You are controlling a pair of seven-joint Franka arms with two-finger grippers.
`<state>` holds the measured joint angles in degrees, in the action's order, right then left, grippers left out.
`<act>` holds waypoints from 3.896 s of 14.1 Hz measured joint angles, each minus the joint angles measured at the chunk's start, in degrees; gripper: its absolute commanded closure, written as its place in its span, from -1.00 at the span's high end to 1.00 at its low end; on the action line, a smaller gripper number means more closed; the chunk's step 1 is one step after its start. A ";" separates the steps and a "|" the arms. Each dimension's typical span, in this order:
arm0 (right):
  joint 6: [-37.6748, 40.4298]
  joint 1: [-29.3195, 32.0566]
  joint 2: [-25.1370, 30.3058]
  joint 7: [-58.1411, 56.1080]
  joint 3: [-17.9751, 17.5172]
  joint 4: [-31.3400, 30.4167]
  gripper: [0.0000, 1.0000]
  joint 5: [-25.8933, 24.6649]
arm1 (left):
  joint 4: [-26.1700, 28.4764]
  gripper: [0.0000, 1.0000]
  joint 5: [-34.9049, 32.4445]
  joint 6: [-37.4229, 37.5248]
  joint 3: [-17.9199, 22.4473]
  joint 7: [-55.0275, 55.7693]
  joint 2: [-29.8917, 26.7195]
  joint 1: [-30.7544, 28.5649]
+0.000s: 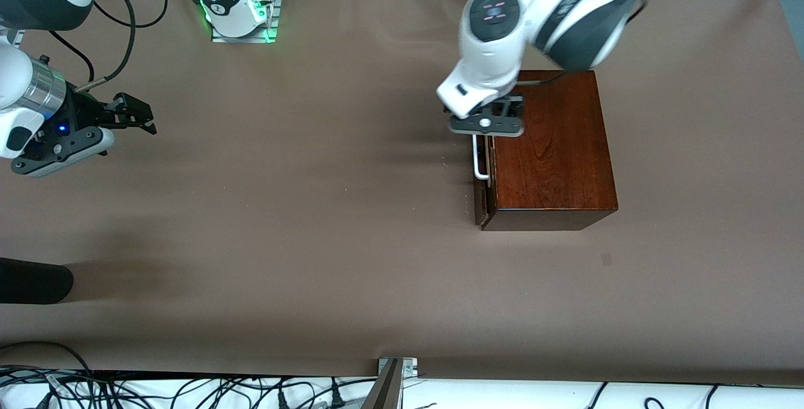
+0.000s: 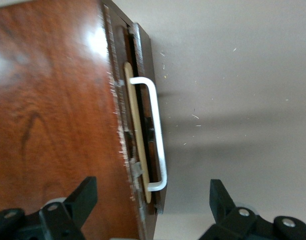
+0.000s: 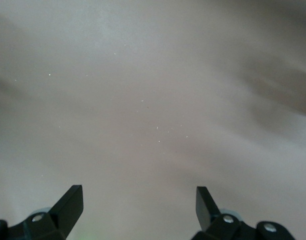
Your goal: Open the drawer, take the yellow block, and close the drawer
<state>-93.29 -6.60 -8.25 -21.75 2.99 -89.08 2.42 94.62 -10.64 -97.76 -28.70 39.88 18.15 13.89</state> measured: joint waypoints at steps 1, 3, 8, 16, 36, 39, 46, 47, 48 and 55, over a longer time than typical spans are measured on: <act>0.00 -0.03 -0.06 0.00 -0.03 0.00 1.00 0.00 | 0.25 1.00 -1.08 -0.23 -0.01 2.25 1.48 1.10; 0.00 -0.12 -0.09 0.00 -0.10 0.00 1.00 0.00 | 1.03 1.00 -2.92 -2.41 -0.01 6.08 4.10 2.34; 0.00 -0.28 -0.09 0.00 -0.19 0.00 1.00 -0.01 | 3.29 1.00 -9.75 -3.39 0.02 9.80 6.40 4.04; 0.02 -0.19 -0.27 0.00 0.08 0.00 1.00 -0.01 | 3.96 1.00 -15.12 -9.42 -0.01 12.31 11.18 4.22; 0.06 -0.04 -1.04 0.00 0.51 0.18 1.00 -0.07 | 1.10 1.00 -19.98 -17.10 1.12 20.87 16.83 9.57; 0.06 -0.04 -1.04 -0.05 0.51 0.27 1.00 -0.07 | -1.63 1.00 -20.02 -16.63 1.35 21.90 18.49 11.03; 0.06 -0.02 -1.04 -0.40 0.93 0.68 1.00 -0.06 | -6.26 1.00 -19.94 -16.02 1.38 23.53 21.29 12.97; 0.06 -0.02 -1.04 -0.40 1.01 0.71 1.00 -0.05 | -6.51 1.00 -19.94 -16.04 1.35 23.59 21.37 13.12; 0.06 -0.01 -1.03 -0.40 1.08 0.75 1.00 -0.05 | -6.81 1.00 -19.94 -15.99 1.34 23.62 21.44 13.33; 0.06 -0.07 -1.02 1.27 0.88 0.82 1.00 -0.04 | -10.37 1.00 -19.94 -5.58 -0.41 23.62 21.12 14.58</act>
<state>-93.23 -6.67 -9.27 -20.48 3.88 -88.26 2.38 84.25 -30.58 -103.34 -29.11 63.50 39.27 28.47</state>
